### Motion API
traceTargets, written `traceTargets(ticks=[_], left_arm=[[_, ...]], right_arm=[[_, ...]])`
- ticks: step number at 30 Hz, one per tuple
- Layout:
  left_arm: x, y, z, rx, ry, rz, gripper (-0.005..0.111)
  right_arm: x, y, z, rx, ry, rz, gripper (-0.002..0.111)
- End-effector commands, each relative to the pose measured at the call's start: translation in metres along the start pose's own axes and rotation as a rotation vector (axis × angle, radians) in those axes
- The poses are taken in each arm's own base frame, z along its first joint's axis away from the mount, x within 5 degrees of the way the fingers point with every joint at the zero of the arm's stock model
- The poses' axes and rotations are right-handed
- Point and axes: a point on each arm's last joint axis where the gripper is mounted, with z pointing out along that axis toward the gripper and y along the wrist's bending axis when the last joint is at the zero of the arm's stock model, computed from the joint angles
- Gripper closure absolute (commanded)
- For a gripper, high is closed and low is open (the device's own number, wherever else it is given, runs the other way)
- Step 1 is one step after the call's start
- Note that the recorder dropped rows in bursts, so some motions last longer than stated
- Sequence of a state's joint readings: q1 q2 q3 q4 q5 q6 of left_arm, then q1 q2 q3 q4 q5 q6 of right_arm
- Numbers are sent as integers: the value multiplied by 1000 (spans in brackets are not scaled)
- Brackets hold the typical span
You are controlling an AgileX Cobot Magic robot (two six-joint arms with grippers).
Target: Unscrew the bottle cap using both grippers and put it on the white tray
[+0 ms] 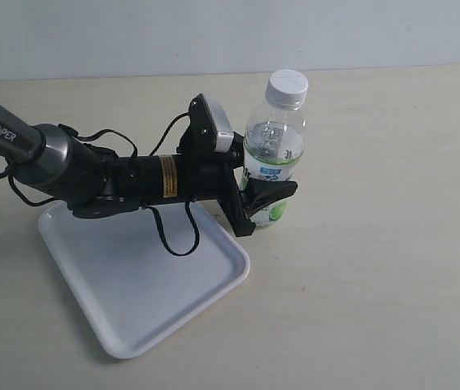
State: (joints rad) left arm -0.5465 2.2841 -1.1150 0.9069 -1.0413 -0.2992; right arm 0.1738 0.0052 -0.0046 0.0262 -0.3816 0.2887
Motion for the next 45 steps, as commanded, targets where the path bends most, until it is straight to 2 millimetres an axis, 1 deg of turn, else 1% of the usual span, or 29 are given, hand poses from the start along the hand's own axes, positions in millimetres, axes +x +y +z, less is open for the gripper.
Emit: traceTargets(ticks=[1, 3, 5, 6, 7, 8, 9, 10, 11, 12, 13, 15, 16, 17, 19, 20, 21, 24, 25, 27, 29, 30, 31, 32, 33, 37, 40, 43, 45], left_arm=[[-4, 1, 0, -1, 6, 20, 106], [-4, 1, 0, -1, 6, 20, 106], [-4, 1, 0, -1, 6, 20, 106], [-4, 1, 0, -1, 6, 20, 106], [-4, 1, 0, -1, 6, 20, 106], [-4, 1, 0, -1, 6, 20, 106], [-4, 1, 0, -1, 6, 20, 106], [-4, 1, 0, -1, 6, 20, 106], [-4, 1, 0, -1, 6, 20, 106], [-4, 1, 0, -1, 6, 20, 106], [-4, 1, 0, -1, 6, 20, 106], [-4, 1, 0, -1, 6, 28, 106], [-4, 1, 0, -1, 6, 32, 106], [-3, 1, 0, -2, 8, 43, 106], [-1, 1, 0, -7, 30, 47, 106], [0, 2, 0, -8, 41, 48, 106], [2, 2, 0, -14, 62, 48, 106], [2, 2, 0, -14, 67, 49, 106], [2, 2, 0, -7, 69, 54, 106], [2, 1, 0, 1, 71, 61, 106], [2, 1, 0, 3, 72, 63, 106], [2, 1, 0, 3, 72, 63, 106], [3, 1, 0, 4, 72, 64, 106], [3, 0, 0, 6, 73, 65, 106], [3, 0, 0, 16, 76, 71, 106], [3, -1, 0, 21, 80, 74, 106], [1, -1, -1, 25, 85, 50, 106], [1, -1, -1, 25, 95, 38, 106], [2, 0, -1, 19, 109, 40, 106]], right_arm=[[-29, -3, 3, 69, -160, 249, 108], [-49, 0, 16, 122, -132, 164, 108], [-68, 8, 42, 161, -21, 75, 108], [-79, 17, 76, 147, 134, -20, 108], [-83, 23, 96, 120, 208, -37, 108], [-89, 36, 135, 41, 335, -20, 108], [-89, 42, 156, 1, 404, -22, 108], [-82, 48, 192, -66, 526, -58, 108], [-77, 50, 210, -88, 591, -68, 108], [-62, 47, 241, -83, 724, -88, 108], [-45, 37, 263, -30, 854, -152, 108], [-18, 13, 282, 134, 1100, -261, 108], [-8, 3, 287, 201, 1177, -316, 108], [5, -8, 289, 264, 1297, -382, 108], [25, -15, 290, 296, 1467, -373, 108], [31, -13, 290, 267, 1524, -346, 108], [37, -6, 293, 164, 1577, -306, 108], [43, 10, 298, -35, 1604, -196, 105], [42, 16, 300, -85, 1602, -154, 101], [41, 22, 303, -123, 1609, -86, 93], [40, 26, 306, -139, 1614, -58, 79], [39, 26, 308, -135, 1610, -54, 70], [41, 25, 310, -133, 1608, -52, 51], [43, 25, 311, -133, 1613, -48, 42], [47, 24, 311, -132, 1623, -43, 36], [56, 21, 313, -127, 1644, -35, 40], [57, 20, 316, -127, 1640, -39, 41], [55, 26, 318, -138, 1631, -73, 41], [52, 32, 321, -129, 1624, -129, 41]])
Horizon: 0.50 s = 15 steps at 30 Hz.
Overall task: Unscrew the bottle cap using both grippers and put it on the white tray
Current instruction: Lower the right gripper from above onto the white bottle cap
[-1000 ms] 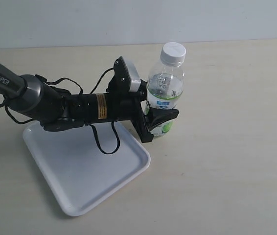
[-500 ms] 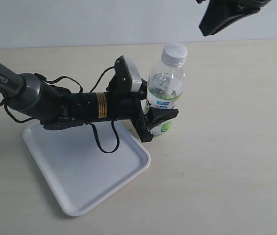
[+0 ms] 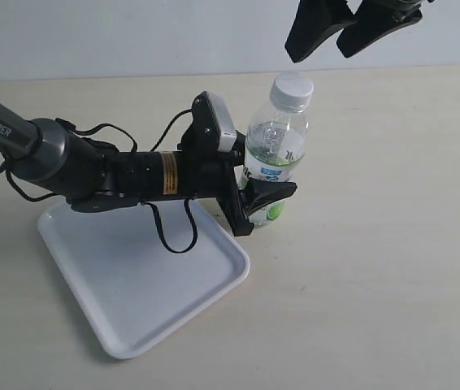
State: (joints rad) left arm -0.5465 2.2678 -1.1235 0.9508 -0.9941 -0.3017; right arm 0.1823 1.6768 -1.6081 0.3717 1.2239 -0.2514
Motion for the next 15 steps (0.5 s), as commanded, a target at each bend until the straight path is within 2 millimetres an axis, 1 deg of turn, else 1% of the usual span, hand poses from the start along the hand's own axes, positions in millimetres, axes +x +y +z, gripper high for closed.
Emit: traceTargets(ticks=[1, 5, 8, 11, 15], left_arm=[[6, -1, -1, 1, 80, 2, 106], [7, -1, -1, -1, 86, 2, 106], [7, -1, -1, -1, 86, 2, 106], [7, -1, -1, -1, 86, 2, 106], [7, -1, -1, -1, 86, 2, 106]], right_arm=[[-7, 13, -5, 79, -12, -67, 41], [-7, 21, -1, 170, 13, -134, 41], [-8, 27, 5, 122, 18, -141, 41], [-10, 28, 15, 86, 37, -137, 41], [-11, 23, 28, 85, 68, -129, 52]])
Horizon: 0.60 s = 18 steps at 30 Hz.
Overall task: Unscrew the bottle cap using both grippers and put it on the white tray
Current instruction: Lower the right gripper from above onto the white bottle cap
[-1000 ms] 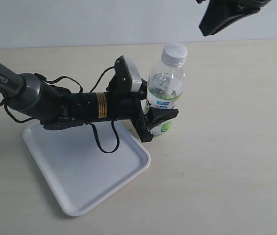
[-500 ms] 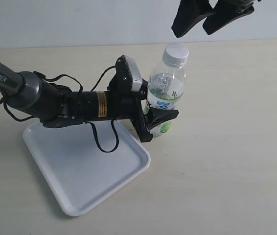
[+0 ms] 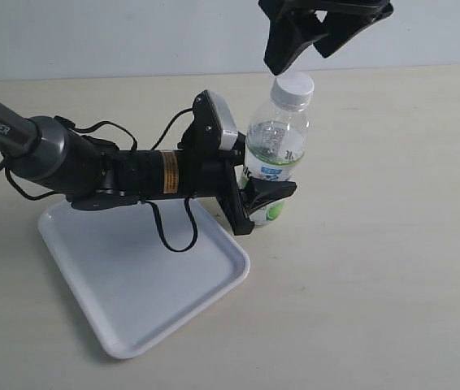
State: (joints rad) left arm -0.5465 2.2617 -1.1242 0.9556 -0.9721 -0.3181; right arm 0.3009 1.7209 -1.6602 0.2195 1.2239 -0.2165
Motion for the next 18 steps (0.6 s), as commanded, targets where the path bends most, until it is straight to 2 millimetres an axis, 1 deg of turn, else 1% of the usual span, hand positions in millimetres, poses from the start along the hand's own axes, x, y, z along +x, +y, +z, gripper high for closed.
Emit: traceTargets(ticks=[1, 6, 11, 16, 18], left_arm=[[7, -2, 0, 3, 69, 11, 106], [7, -2, 0, 4, 65, 11, 106], [7, -2, 0, 4, 65, 13, 106], [7, -2, 0, 4, 65, 13, 106], [7, -2, 0, 4, 65, 13, 106]], right_arm=[[-3, -2, 12, -9, 22, -5, 53], [-2, -2, 16, -11, 35, -2, 53], [-2, -2, 16, -15, 34, 0, 53], [4, -2, 25, -27, 69, 10, 53], [5, -2, 25, -27, 71, 0, 53]])
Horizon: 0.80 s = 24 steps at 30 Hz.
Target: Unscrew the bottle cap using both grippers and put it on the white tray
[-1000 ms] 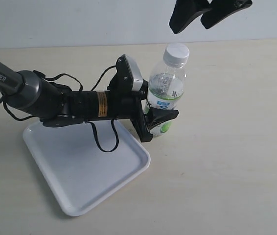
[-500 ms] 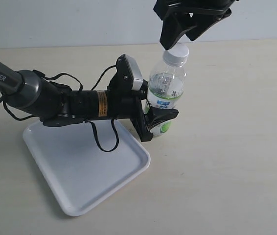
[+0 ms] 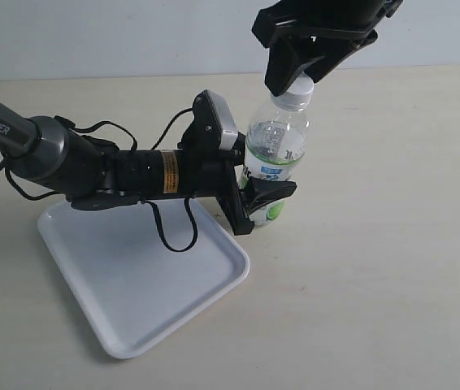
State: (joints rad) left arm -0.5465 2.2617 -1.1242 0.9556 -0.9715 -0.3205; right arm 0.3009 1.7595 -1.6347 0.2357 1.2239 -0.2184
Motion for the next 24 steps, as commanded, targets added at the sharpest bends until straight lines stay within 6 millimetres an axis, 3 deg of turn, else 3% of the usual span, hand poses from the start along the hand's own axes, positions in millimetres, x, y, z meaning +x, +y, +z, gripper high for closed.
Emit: traceTargets(ticks=[1, 8, 11, 17, 24], left_arm=[[7, -2, 0, 4, 64, 16, 106], [7, -2, 0, 4, 64, 16, 106], [7, -2, 0, 4, 64, 16, 106], [7, -2, 0, 5, 63, 13, 106], [7, -2, 0, 5, 61, -18, 106]], right_arm=[[2, 0, 4, -3, 12, -17, 53], [2, 1, 4, -10, 12, -15, 60], [2, 1, 4, -11, 11, -14, 72], [2, 2, 4, -20, 9, -18, 108], [1, 2, 4, -21, 5, -194, 108]])
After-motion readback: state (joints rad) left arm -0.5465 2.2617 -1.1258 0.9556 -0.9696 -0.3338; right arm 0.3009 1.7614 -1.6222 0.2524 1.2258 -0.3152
